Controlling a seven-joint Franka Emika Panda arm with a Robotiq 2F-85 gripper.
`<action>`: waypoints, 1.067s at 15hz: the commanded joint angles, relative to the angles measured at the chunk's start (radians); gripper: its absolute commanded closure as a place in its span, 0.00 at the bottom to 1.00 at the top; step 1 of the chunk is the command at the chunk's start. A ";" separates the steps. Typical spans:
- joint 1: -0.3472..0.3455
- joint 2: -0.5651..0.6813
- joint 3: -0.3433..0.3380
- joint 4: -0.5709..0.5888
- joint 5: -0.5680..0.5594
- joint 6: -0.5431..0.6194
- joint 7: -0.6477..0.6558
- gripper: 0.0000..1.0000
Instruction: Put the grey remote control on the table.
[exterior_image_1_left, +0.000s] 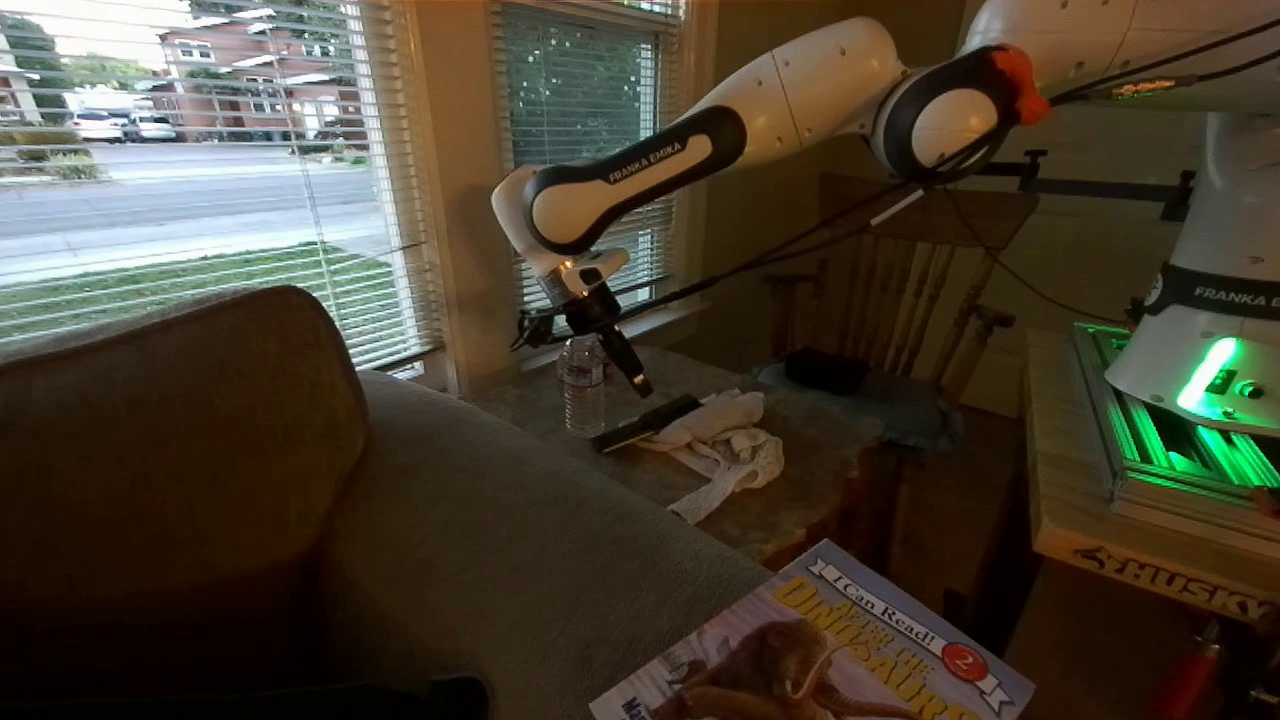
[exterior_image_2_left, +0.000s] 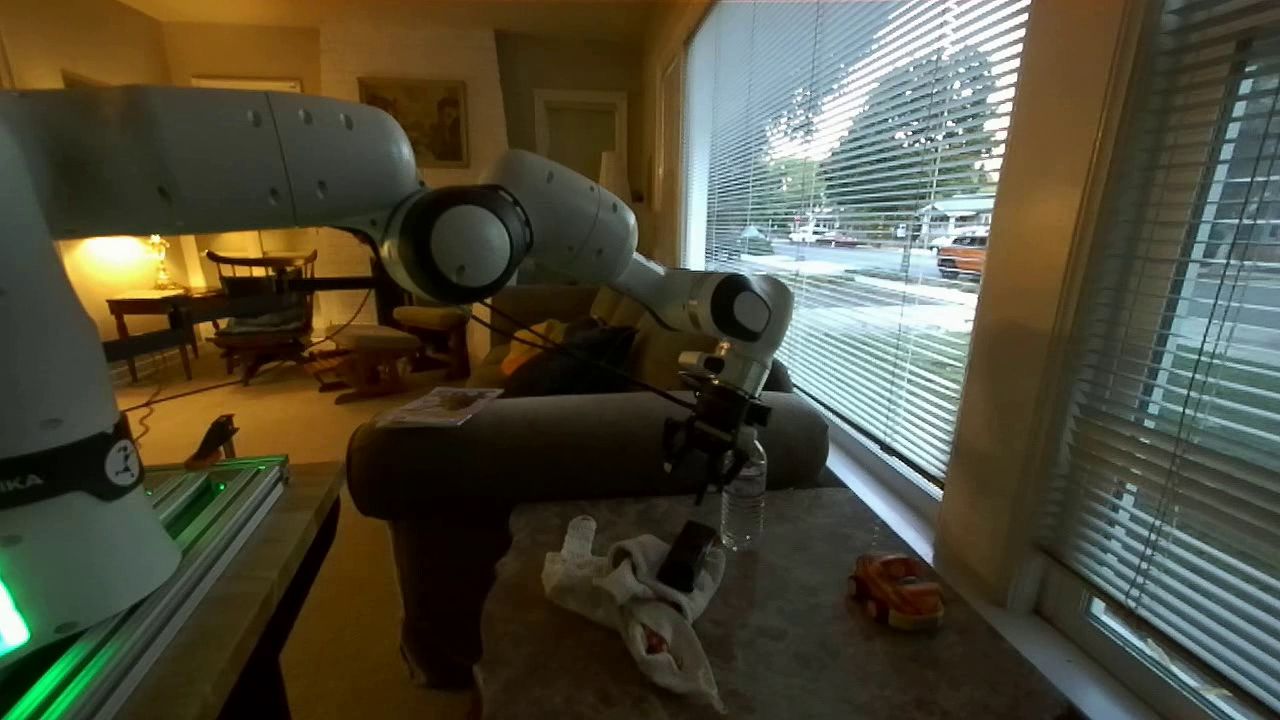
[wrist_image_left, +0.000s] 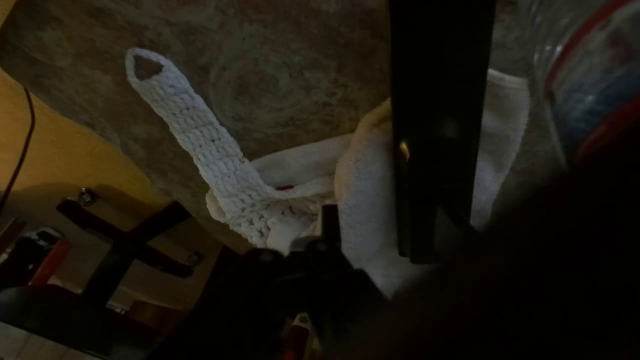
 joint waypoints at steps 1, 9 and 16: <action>-0.005 0.000 0.015 0.004 -0.014 -0.003 0.003 0.46; 0.028 0.025 0.009 0.132 -0.020 -0.091 0.010 0.00; 0.026 -0.078 0.011 0.060 -0.004 -0.163 0.121 0.00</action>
